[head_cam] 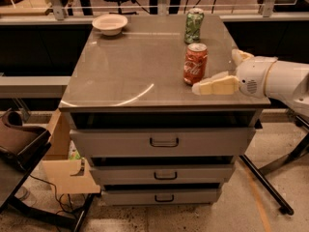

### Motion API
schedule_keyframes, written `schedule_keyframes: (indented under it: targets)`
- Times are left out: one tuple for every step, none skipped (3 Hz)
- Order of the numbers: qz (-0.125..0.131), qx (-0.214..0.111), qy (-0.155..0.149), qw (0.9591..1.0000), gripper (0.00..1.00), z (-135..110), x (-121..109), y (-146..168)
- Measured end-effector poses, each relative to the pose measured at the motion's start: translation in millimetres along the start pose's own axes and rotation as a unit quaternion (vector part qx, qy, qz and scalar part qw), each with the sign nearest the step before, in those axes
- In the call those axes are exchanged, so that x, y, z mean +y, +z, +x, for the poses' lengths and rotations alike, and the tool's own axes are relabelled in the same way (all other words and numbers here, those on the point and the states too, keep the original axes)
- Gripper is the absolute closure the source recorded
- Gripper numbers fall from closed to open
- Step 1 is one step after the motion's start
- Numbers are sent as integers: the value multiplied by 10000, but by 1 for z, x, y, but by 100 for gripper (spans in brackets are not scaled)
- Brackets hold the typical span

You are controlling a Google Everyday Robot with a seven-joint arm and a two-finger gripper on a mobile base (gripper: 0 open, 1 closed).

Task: Move coke can near paper bowl

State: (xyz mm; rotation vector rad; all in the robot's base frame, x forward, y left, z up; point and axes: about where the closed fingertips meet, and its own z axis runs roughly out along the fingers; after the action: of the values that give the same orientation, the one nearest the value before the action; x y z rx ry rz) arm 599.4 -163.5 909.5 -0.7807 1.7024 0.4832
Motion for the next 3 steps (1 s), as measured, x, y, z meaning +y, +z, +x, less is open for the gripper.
schedule_keyframes:
  targets:
    - [-67,64,35,10000,0,4,-1,10]
    - [-90,13,110,9999,0,6,-2,19]
    - [-126,-104,159,9997,0,5,-4,29]
